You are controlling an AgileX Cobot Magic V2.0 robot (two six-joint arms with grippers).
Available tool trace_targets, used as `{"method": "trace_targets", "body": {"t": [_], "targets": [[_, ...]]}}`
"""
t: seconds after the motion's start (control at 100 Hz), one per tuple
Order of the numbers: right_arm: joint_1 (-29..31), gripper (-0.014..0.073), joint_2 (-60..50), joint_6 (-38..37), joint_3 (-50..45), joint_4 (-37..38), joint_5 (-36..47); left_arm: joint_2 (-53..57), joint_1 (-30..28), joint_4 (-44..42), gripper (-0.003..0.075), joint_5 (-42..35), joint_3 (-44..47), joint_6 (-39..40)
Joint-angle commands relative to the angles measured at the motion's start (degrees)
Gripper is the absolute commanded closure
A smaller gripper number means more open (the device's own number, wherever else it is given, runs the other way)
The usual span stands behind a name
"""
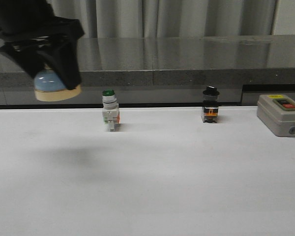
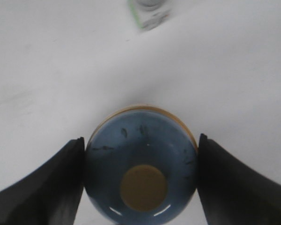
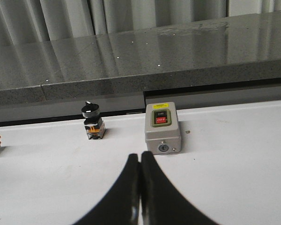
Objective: Place and press bell with both arms
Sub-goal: 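Carry the bell with the left gripper to table center and release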
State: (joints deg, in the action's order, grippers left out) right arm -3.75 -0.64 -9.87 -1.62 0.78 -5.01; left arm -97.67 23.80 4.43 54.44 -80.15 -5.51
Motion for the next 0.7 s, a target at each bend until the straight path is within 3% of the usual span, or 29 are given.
{"method": "trace_targets", "body": {"t": [0.0,0.35,0.69], "targets": [[0.4,0.0658,-1.1,0.4,1.1,-0.2,4.6,1.3,4.7,1.1,0.0511,-4.9,-1.6,0.1],[0.4,0.0658,-1.1,0.4,1.1,-0.2,4.6,-6.8,16.6,1.1,0.0511,-14.1,-1.6,0.1],[0.4,0.0658,-1.1,0.4,1.1,-0.2,4.6,-14.2,19.4,0.9,0.0511,-20.8,-1.6,0.1]]}}
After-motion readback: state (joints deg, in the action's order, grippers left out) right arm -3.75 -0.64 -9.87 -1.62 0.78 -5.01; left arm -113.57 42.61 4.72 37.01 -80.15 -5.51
